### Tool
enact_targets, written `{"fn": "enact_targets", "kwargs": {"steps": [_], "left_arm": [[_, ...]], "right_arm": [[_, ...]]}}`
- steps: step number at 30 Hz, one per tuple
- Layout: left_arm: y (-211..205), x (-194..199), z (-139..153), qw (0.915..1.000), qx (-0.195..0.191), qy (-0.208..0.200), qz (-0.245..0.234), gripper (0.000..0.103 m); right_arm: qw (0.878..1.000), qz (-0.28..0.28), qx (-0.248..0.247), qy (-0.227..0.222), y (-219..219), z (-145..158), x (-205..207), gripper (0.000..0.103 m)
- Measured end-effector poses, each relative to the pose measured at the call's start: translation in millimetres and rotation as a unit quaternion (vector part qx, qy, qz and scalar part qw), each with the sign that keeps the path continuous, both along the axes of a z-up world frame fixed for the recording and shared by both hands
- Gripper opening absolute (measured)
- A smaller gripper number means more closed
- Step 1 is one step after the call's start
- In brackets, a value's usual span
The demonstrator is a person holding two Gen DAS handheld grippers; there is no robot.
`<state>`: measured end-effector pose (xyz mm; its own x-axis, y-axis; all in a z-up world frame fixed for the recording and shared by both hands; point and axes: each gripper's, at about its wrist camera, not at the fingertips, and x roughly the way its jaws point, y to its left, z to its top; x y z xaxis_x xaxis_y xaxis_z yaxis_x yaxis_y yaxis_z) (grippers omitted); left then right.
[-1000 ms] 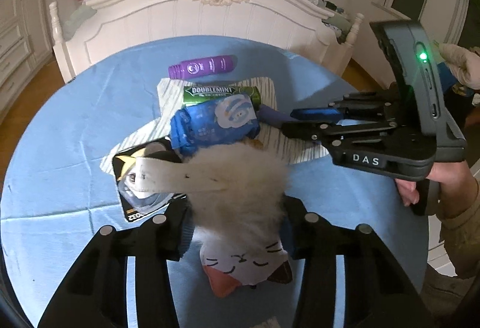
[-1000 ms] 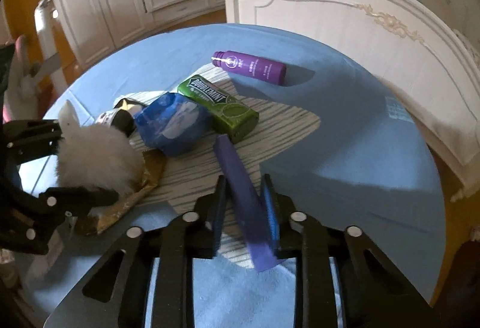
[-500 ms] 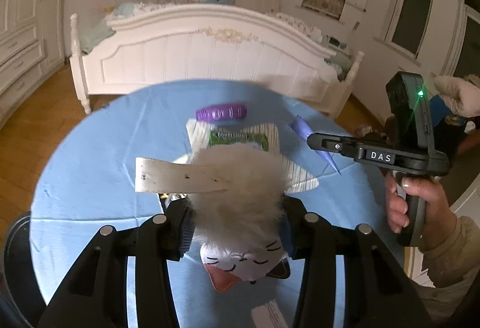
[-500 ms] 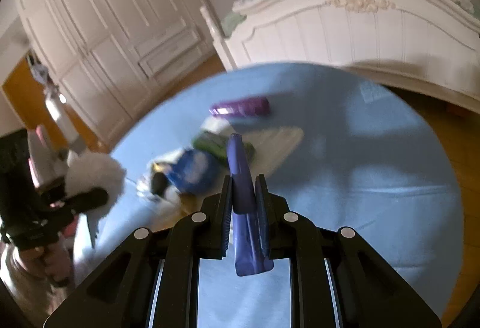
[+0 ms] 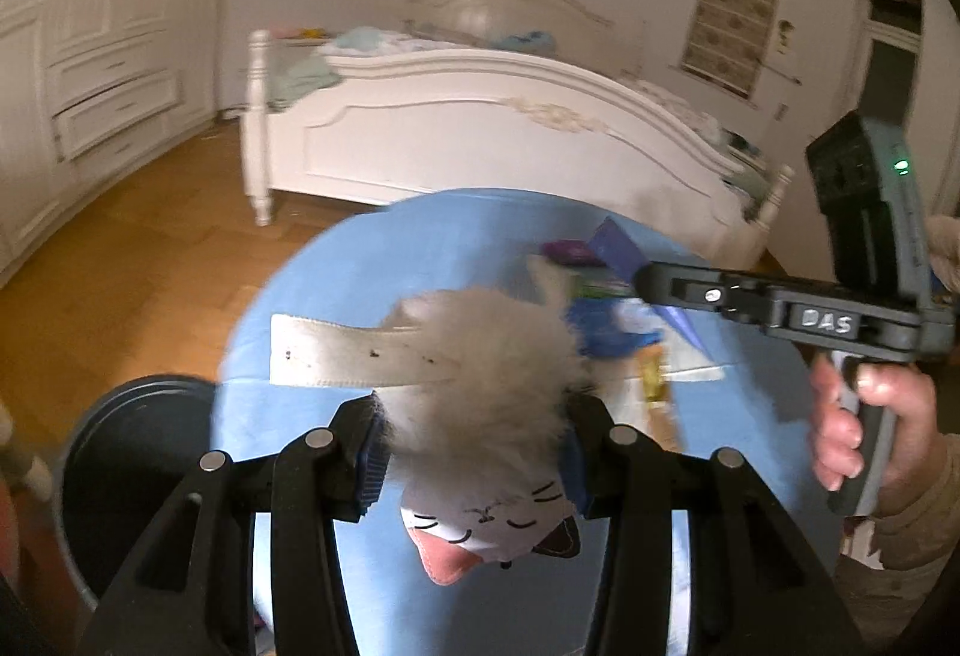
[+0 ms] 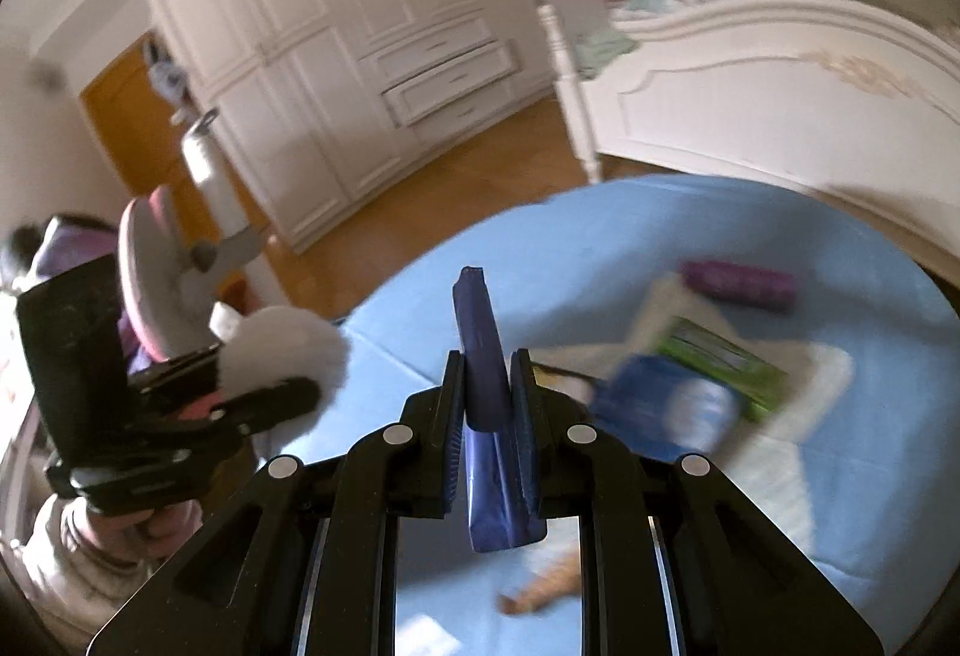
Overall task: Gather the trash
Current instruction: 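Carry the plush cat and purple stick over the bin and open both tools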
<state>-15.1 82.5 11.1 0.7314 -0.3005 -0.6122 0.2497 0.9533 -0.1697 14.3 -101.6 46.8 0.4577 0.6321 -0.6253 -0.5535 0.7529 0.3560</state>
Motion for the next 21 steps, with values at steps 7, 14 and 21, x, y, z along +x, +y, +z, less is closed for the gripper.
{"fn": "enact_targets", "kwargs": {"steps": [7, 14, 21], "left_arm": [[62.9, -11.2, -3.8, 0.9976, 0.003, -0.006, 0.069, 0.046], [121.2, -19.6, -15.4, 0.9917, -0.015, 0.004, 0.127, 0.046], [161.2, -20.6, -32.9, 0.9868, -0.031, 0.025, 0.157, 0.046]], "right_arm": [[0.998, 0.062, -0.013, -0.008, 80.1, 11.4, -1.3, 0.017], [0.993, 0.121, -0.015, 0.013, 151.1, 7.7, -2.2, 0.017], [0.987, 0.152, -0.029, 0.043, 206.6, -10.5, 2.6, 0.017]]}}
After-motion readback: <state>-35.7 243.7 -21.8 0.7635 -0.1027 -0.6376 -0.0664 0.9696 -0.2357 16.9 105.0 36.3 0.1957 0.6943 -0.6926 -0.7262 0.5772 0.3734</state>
